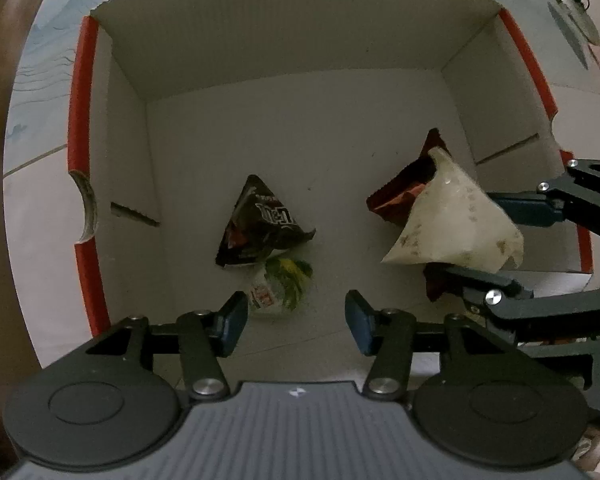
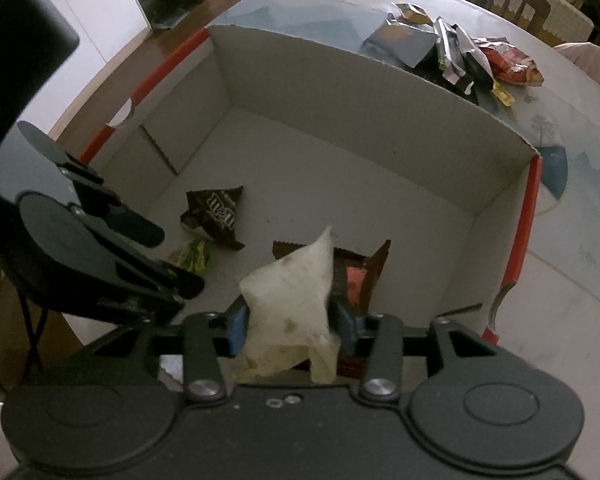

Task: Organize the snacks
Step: 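Open both tools to drop the packets into the box, then move both tools back toward the remaining snack pile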

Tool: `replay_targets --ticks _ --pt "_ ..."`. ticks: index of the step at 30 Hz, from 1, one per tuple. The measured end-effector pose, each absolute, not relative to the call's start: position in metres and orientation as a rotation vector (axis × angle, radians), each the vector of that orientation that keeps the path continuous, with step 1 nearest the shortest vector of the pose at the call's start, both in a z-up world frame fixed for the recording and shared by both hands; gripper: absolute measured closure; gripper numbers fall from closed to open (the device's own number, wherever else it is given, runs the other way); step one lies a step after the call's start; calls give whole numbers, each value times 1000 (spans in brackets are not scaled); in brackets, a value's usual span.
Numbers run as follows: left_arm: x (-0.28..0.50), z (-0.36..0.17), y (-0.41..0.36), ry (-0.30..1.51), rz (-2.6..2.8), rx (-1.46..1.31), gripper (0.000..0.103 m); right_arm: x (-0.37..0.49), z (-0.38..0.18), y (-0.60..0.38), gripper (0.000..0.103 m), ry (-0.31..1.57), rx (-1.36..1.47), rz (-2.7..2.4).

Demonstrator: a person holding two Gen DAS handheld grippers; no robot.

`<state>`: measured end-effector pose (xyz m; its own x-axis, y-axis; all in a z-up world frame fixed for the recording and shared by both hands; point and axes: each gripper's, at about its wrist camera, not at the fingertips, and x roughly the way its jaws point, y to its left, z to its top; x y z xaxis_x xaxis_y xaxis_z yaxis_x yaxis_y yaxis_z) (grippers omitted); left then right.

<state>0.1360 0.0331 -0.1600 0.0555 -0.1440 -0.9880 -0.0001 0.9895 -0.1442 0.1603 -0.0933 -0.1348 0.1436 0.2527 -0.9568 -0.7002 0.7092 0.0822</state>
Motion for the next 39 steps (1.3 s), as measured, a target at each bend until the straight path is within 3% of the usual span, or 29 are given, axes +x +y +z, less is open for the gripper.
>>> replay_targets --ticks 10,24,39 --pt "122 -134 38 1438 -125 -130 50 156 -105 -105 30 1179 -389 717" --pt "116 -55 46 1250 -141 -103 50 158 -42 -124 21 1058 -270 683" --pt "174 0 45 1071 -90 -81 32 217 7 -148 7 941 -187 627"
